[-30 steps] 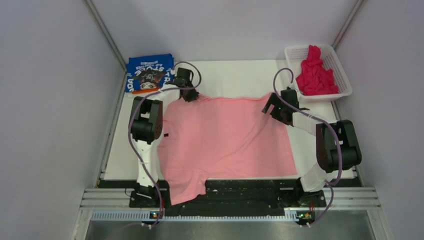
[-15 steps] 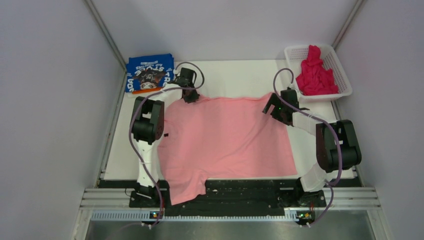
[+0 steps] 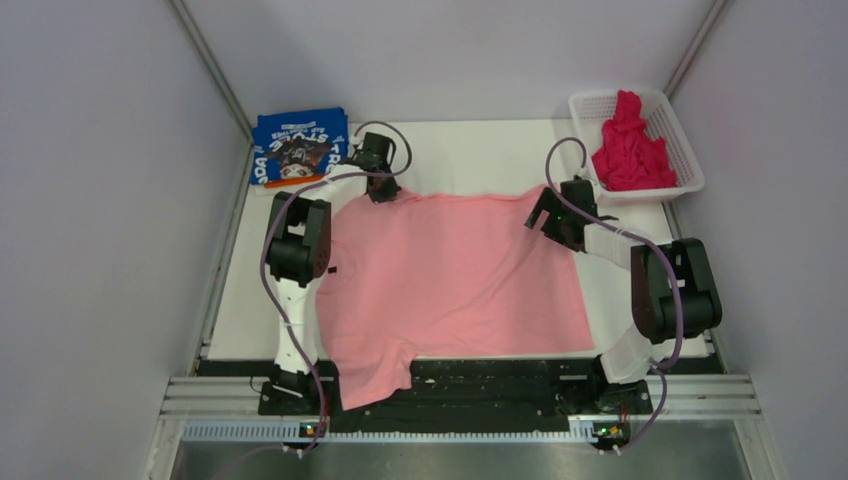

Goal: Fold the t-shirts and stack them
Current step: Flatten out the tshirt

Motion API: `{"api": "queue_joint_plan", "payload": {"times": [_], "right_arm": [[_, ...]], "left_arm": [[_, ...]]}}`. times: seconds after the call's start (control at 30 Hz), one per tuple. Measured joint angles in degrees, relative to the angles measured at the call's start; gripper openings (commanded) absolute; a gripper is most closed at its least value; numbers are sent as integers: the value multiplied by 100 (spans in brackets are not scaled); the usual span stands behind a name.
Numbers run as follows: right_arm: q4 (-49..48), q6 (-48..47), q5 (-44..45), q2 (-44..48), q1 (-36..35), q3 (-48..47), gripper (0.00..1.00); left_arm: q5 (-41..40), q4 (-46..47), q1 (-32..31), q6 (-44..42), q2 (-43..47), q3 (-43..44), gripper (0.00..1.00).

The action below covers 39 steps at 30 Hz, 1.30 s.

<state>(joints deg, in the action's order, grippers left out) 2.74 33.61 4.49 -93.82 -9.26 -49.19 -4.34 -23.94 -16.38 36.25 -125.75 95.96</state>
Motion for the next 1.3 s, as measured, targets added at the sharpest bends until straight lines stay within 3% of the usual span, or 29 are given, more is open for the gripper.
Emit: {"api": "queue_joint_plan", "payload": {"times": [0.4, 0.8, 0.87, 1.03, 1.1, 1.3], "right_arm": [[-7, -44, 4, -7, 0, 0, 99], [-7, -101, 42, -11, 0, 0, 99], [-2, -105, 46, -11, 0, 0, 99], [7, -107, 63, -9, 0, 0, 99], [9, -109, 70, -7, 0, 0, 99], [201, -151, 111, 70, 0, -57, 99]], "left_arm": [[26, 455, 0, -79, -122, 603, 0], [1084, 1158, -37, -466, -1899, 2719, 2], [1231, 1176, -79, -592, -1969, 2802, 12], [1342, 1196, -271, -966, -1976, 2920, 66], [1366, 1196, -337, -1084, -1976, 2953, 95], [1196, 955, -455, -1241, -1773, 2846, 99]]}}
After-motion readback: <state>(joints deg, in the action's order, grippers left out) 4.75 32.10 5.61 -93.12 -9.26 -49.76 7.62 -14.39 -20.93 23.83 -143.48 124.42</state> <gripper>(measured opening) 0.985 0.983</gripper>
